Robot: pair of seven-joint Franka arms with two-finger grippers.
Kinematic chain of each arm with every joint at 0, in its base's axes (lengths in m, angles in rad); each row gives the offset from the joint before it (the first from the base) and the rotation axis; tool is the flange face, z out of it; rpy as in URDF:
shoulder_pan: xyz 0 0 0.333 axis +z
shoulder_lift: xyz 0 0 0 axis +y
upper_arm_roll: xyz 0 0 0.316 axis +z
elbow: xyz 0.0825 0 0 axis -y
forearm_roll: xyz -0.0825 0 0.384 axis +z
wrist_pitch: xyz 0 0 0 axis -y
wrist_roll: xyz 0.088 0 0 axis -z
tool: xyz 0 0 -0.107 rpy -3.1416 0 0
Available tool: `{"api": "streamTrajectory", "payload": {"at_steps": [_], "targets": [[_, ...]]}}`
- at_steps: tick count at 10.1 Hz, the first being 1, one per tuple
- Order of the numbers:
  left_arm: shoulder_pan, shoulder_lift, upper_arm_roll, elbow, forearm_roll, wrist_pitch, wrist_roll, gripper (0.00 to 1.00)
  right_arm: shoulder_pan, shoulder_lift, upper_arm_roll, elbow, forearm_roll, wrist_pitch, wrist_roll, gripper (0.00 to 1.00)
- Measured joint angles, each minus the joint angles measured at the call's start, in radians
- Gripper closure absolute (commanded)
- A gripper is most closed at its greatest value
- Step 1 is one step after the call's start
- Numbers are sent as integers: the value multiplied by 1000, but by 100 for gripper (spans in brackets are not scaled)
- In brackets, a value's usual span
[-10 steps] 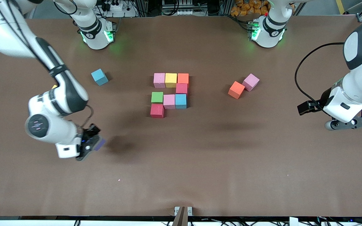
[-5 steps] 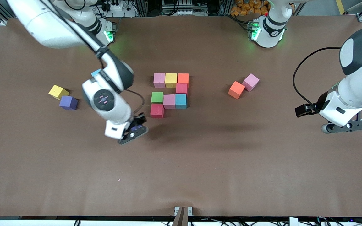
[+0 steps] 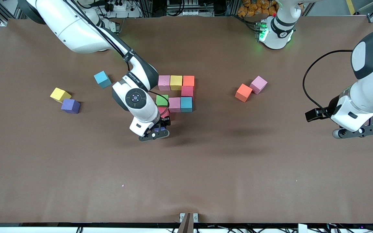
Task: Form number 2 with 11 blocks
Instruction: 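Place purple below pink with the right gripper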
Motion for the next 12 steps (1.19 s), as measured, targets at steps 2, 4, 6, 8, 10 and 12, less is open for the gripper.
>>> {"api": "streamTrajectory", "payload": {"at_steps": [2, 4, 6, 8, 10, 12], "targets": [[-2, 5, -1, 0, 0, 5, 0, 0, 0, 12, -1, -2, 3, 2, 7, 82], [-7, 14, -2, -2, 0, 9, 0, 0, 0, 25, -2, -15, 19, 36, 36, 82], [-36, 30, -5, -25, 0, 9, -2, 0, 3, 40, -2, -21, 29, 50, 47, 82], [-90, 39, -9, -105, -22, 16, -30, 0, 3, 47, -2, -27, 31, 51, 49, 82], [-105, 37, -21, -185, -76, 42, -40, 0, 4, 47, -2, -29, 31, 51, 61, 81], [-104, 25, -74, -253, -83, 50, -96, 0, 8, 48, -3, -34, 32, 50, 81, 81]]}}
